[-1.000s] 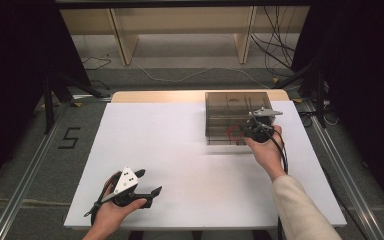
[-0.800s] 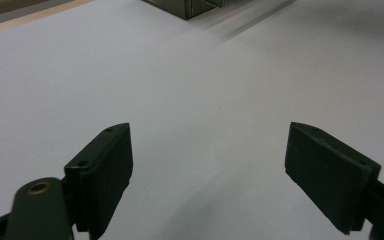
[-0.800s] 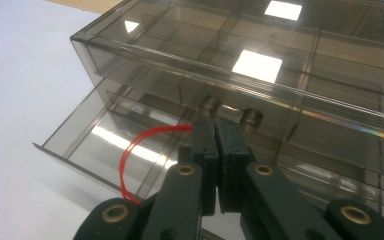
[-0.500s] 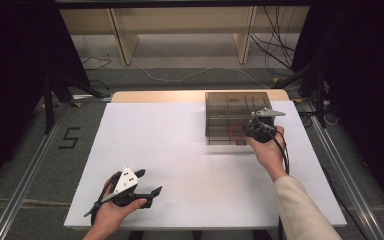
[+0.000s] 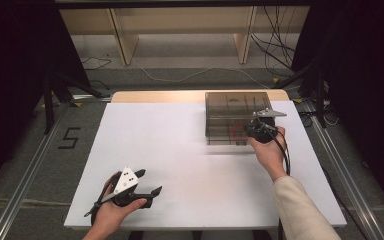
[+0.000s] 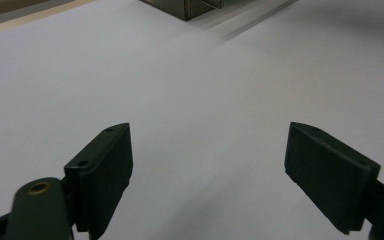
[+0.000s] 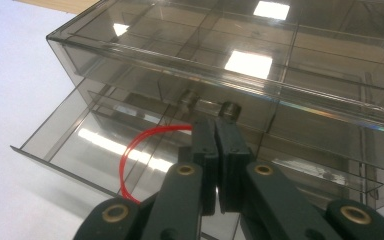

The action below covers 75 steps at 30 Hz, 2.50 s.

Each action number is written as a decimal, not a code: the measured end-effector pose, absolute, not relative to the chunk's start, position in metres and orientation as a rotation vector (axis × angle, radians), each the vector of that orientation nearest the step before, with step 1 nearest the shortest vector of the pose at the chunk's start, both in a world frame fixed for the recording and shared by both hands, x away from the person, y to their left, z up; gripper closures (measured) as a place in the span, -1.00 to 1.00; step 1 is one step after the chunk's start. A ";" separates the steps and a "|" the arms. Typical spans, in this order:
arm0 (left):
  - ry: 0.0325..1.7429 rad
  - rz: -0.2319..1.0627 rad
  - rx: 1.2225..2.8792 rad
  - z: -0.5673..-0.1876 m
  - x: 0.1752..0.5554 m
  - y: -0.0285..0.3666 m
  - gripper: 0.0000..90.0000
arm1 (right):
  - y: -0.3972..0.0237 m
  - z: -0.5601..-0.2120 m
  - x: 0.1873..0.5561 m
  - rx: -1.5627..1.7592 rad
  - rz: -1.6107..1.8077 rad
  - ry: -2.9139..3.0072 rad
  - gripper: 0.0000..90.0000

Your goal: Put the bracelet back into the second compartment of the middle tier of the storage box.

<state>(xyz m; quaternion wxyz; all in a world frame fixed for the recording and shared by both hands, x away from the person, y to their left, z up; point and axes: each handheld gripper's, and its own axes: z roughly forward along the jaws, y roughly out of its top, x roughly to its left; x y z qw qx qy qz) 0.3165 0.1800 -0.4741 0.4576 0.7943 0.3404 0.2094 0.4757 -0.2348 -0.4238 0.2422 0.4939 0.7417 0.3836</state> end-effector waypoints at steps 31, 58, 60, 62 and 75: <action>0.838 0.512 1.957 -0.474 0.317 0.180 -0.57 | -0.237 -0.446 0.483 1.417 0.968 2.001 0.97; 0.835 0.502 1.956 -0.475 0.316 0.176 -0.58 | -0.263 -0.426 0.431 1.297 1.113 2.136 -0.26; 0.835 0.501 1.956 -0.475 0.316 0.176 -0.58 | -0.266 -0.427 0.425 1.283 1.127 2.148 -0.32; 0.835 0.502 1.955 -0.475 0.316 0.176 -0.58 | -0.270 -0.429 0.416 1.272 1.158 2.166 -0.36; 0.825 0.498 1.959 -0.475 0.316 0.174 -0.58 | -0.292 -0.458 0.365 1.217 1.159 2.250 -0.50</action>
